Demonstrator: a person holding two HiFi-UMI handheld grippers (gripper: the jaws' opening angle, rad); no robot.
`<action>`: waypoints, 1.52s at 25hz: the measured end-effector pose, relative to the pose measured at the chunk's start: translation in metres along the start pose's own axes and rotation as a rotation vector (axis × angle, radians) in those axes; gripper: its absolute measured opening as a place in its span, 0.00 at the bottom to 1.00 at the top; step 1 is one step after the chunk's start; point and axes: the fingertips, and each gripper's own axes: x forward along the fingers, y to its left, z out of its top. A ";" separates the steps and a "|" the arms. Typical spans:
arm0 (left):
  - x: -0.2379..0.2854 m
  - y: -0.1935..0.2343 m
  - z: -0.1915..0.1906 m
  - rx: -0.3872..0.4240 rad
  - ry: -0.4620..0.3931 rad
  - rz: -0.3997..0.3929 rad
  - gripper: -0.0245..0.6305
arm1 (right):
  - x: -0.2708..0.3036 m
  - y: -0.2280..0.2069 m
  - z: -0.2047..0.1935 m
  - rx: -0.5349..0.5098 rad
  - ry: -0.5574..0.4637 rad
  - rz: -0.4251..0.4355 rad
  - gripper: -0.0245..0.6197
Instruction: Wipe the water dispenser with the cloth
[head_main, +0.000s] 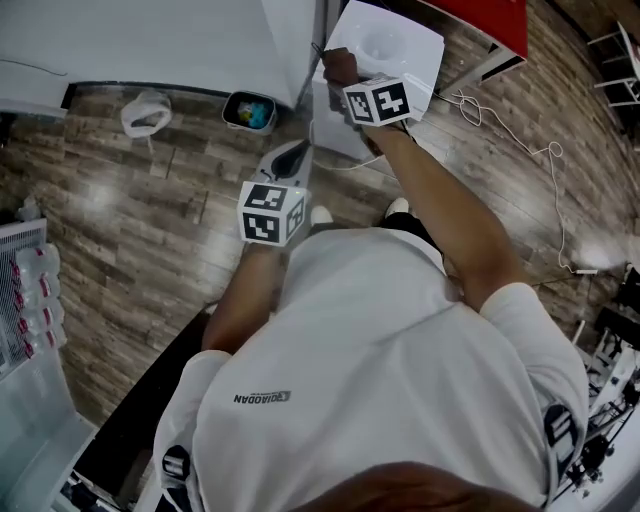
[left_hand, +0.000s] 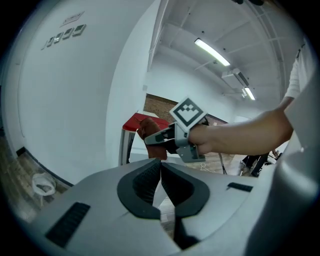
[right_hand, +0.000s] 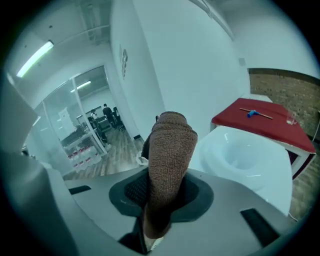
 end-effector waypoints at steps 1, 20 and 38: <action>-0.001 0.000 -0.001 -0.004 -0.003 0.003 0.04 | 0.010 -0.002 0.000 0.027 0.008 0.004 0.15; 0.016 -0.003 0.000 -0.056 -0.005 0.053 0.04 | 0.012 -0.042 -0.021 0.149 0.050 0.016 0.15; 0.031 0.006 0.014 -0.040 -0.003 0.066 0.04 | -0.070 -0.126 -0.063 0.324 -0.011 -0.100 0.15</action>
